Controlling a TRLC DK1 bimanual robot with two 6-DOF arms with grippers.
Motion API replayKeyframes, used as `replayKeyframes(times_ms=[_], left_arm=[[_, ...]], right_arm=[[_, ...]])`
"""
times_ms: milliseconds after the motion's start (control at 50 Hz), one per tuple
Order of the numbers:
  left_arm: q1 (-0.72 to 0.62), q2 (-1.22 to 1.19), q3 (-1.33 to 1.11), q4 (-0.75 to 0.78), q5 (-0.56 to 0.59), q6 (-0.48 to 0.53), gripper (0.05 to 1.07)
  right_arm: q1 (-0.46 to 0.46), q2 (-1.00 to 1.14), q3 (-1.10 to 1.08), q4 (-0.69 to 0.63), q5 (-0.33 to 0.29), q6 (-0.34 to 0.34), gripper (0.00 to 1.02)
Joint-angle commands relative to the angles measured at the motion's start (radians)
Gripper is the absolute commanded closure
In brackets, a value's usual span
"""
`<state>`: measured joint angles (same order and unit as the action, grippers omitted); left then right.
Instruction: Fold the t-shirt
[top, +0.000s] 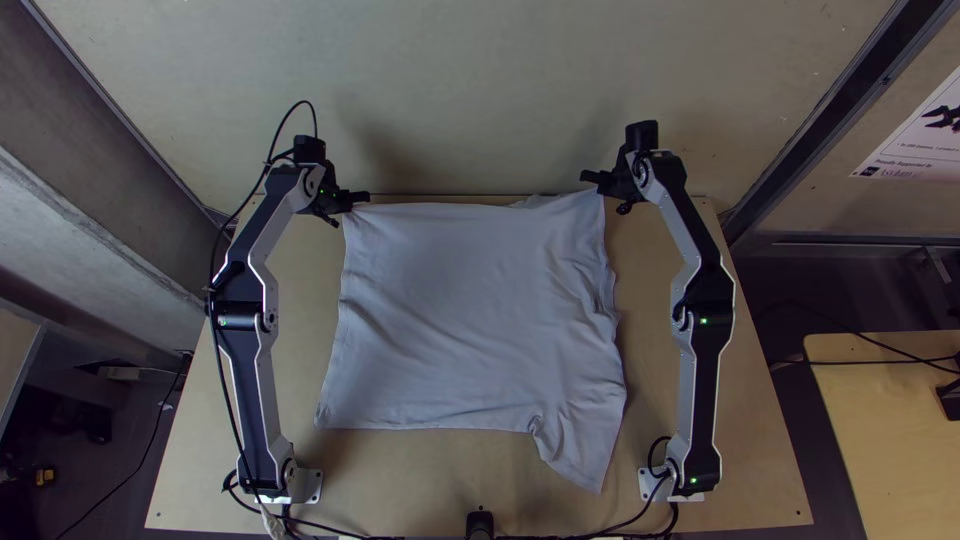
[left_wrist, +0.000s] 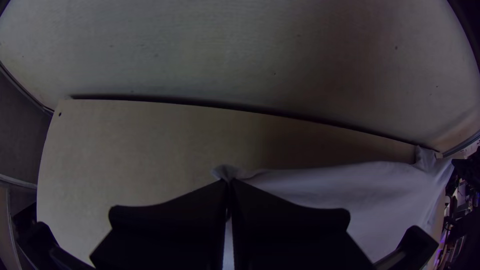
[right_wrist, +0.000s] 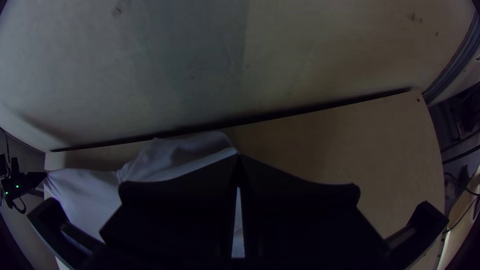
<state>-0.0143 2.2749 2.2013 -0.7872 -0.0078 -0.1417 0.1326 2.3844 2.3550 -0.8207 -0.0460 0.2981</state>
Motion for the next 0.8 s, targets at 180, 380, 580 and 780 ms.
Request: replayKeyframes(times_ms=[180,380,580,780], left_arm=[[0.016,-0.138,-0.097,-0.038,0.037,0.016,1.05],[0.016,-0.261,-0.236,-0.027,0.04,0.04,1.05],[0.034,-0.368,-0.368,-0.003,0.065,0.065,1.05],[0.039,-0.486,-0.517,0.013,0.097,0.079,1.05]], right_arm=[[0.001,-0.12,-0.066,-0.104,0.008,-0.033,1.0],[0.004,-0.188,-0.128,-0.187,0.008,-0.053,1.0],[0.013,-0.281,-0.267,-0.186,0.009,-0.06,1.0],[0.027,-0.415,-0.431,-0.169,0.012,-0.059,1.0]])
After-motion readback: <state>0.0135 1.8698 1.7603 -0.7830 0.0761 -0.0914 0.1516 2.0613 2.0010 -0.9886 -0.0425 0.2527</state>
